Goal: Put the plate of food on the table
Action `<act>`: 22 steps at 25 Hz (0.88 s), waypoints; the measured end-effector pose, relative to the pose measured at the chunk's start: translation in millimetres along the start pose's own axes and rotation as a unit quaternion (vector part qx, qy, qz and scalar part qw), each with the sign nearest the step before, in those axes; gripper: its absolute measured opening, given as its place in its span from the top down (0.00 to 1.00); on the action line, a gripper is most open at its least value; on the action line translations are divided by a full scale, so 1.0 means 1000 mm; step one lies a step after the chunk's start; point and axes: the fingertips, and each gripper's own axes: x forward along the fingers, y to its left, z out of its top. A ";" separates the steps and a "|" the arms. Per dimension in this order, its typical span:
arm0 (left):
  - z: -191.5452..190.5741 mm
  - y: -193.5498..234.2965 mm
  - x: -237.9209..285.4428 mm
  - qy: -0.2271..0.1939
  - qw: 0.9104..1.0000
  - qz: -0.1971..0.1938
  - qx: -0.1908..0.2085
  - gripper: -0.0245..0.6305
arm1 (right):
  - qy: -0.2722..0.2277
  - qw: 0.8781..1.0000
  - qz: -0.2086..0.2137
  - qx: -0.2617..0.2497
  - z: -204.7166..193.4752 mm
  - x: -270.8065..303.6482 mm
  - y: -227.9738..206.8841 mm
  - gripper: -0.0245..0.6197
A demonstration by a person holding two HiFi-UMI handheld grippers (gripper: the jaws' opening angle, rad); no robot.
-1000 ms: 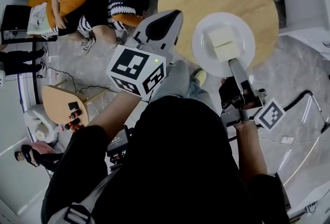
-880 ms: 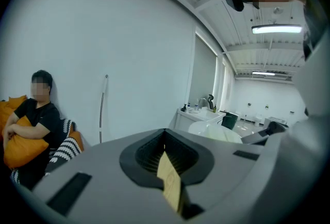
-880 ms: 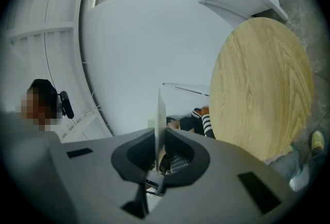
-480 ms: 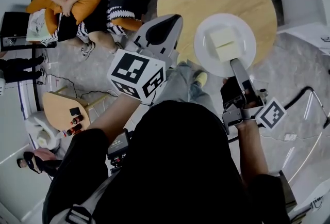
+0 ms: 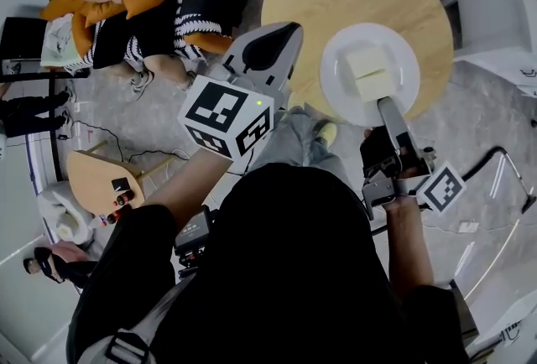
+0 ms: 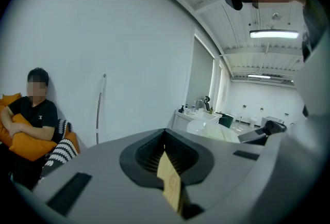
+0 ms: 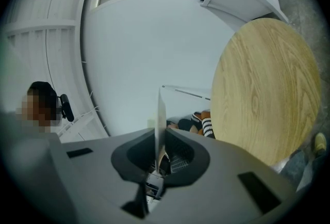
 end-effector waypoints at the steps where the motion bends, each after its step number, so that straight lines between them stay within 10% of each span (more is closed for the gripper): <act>1: 0.001 -0.001 0.001 -0.002 1.000 -0.003 0.000 0.95 | -0.001 1.000 0.000 -0.002 0.000 0.000 0.000 0.92; 22: -0.015 0.054 0.033 0.017 0.999 -0.032 -0.006 0.95 | -0.006 1.000 -0.029 -0.001 0.020 0.070 -0.025 0.92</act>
